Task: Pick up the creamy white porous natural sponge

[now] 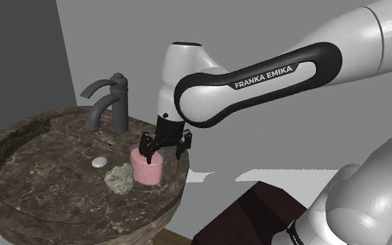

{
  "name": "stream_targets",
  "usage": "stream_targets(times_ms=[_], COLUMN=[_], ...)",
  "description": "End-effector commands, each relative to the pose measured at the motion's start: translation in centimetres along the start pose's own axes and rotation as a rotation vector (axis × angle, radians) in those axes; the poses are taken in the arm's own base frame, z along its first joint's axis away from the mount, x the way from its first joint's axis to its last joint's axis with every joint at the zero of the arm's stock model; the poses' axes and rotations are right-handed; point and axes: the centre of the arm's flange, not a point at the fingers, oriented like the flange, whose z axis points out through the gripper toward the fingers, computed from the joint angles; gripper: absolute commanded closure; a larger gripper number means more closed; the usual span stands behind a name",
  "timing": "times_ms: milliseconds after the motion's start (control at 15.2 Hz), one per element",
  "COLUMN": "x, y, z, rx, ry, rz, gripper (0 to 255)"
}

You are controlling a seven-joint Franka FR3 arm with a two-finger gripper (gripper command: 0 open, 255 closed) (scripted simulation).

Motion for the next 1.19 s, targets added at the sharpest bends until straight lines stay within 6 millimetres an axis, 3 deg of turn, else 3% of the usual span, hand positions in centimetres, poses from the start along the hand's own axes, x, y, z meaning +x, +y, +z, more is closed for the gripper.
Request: stream_targets(times_ms=[0,462,990,1122], x=[0.7,3.3,3.5,3.5], y=[-1.7,-9.0,-8.8,-8.8], z=[1.6,6.4,10.5,10.5], rx=[0.002,0.006,0.006,0.006], ry=[0.004,0.019,0.019,0.019], rz=[0.013,0.049,0.049,0.049], gripper=[0,0,0,0])
